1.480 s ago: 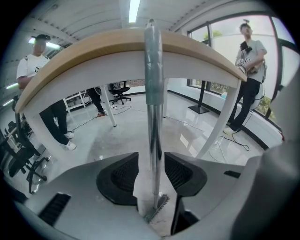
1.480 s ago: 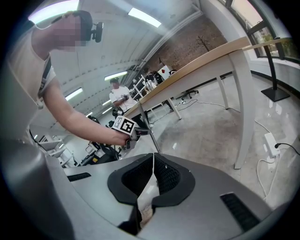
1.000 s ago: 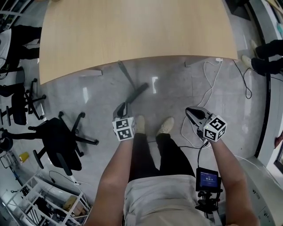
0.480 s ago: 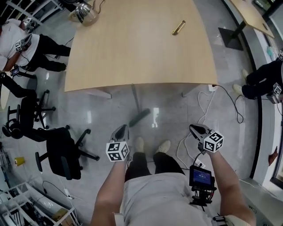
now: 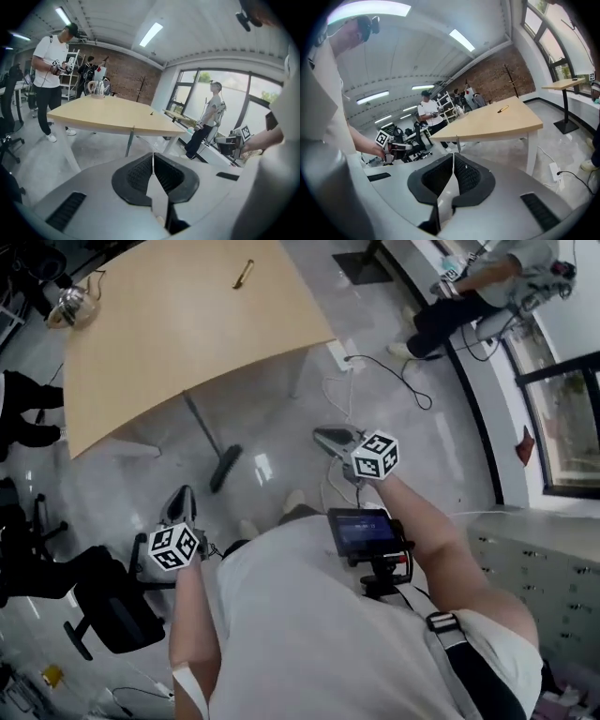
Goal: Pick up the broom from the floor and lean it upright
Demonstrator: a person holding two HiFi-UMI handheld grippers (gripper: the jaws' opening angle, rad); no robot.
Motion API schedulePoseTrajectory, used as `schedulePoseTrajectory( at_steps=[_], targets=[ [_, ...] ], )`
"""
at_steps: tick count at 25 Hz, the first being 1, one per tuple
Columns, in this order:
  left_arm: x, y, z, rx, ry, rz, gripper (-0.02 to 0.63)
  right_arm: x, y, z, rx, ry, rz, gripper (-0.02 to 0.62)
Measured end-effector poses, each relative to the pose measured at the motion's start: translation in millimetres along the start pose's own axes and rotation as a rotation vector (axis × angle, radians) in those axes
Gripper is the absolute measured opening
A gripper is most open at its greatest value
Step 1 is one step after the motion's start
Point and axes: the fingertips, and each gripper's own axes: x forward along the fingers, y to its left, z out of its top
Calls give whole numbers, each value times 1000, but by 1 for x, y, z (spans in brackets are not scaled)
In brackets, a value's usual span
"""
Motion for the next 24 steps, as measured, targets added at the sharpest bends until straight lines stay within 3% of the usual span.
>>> schedulePoseTrajectory(
  at_steps=[6, 11, 18, 24],
  targets=[
    [-28, -53, 24, 53, -60, -103, 17, -33, 54, 51, -31, -83, 8, 18],
    [-62, -46, 23, 78, -84, -140, 17, -16, 108, 53, -40, -105, 20, 18],
    [-71, -50, 13, 116, -29, -219, 17, 10, 155, 47, -29, -100, 56, 18],
    [-83, -68, 9, 160, -54, -306, 17, -8, 184, 43, -13, -148, 40, 18]
  ],
)
